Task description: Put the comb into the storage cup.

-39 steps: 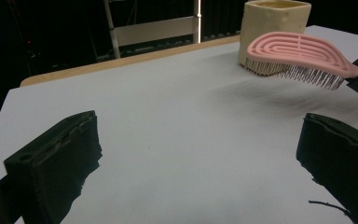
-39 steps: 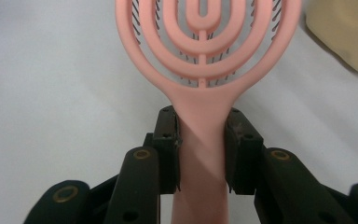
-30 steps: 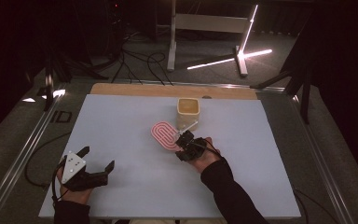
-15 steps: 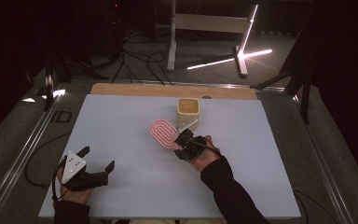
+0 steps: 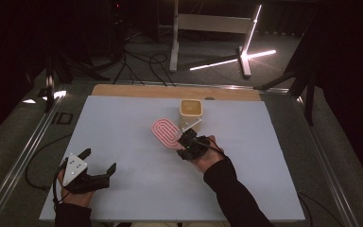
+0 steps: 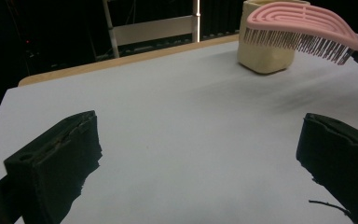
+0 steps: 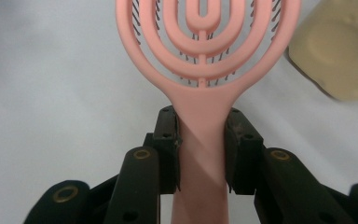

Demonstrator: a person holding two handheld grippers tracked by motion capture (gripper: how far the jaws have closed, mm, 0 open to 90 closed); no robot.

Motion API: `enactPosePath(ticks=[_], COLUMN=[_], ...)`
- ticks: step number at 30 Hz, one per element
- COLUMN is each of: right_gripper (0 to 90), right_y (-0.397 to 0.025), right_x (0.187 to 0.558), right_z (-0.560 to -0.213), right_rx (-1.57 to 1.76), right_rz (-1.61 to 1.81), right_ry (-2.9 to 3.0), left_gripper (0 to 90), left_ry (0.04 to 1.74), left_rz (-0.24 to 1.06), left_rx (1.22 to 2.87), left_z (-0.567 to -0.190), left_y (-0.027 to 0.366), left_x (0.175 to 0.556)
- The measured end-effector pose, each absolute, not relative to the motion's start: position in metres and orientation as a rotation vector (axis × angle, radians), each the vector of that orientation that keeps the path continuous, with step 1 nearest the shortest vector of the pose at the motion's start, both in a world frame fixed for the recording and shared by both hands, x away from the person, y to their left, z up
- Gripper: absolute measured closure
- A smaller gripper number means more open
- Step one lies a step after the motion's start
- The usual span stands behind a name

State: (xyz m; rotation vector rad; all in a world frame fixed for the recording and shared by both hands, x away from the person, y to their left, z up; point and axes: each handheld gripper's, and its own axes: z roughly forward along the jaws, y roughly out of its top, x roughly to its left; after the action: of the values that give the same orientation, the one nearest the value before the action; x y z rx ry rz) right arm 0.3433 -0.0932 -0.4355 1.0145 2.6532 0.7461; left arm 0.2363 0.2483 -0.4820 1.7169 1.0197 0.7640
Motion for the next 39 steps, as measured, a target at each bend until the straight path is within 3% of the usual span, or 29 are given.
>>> enactPosePath(ticks=[39], right_gripper=[69.8], right_y=[-0.107], right_x=[0.359], right_z=[-0.414], right_rx=[1.054], right_rz=[0.777], right_ry=[2.589], left_gripper=[0.1], left_ry=[1.021], left_rz=[0.760], left_rx=[1.720], left_z=[-0.483], left_y=[0.248], left_x=[0.237])
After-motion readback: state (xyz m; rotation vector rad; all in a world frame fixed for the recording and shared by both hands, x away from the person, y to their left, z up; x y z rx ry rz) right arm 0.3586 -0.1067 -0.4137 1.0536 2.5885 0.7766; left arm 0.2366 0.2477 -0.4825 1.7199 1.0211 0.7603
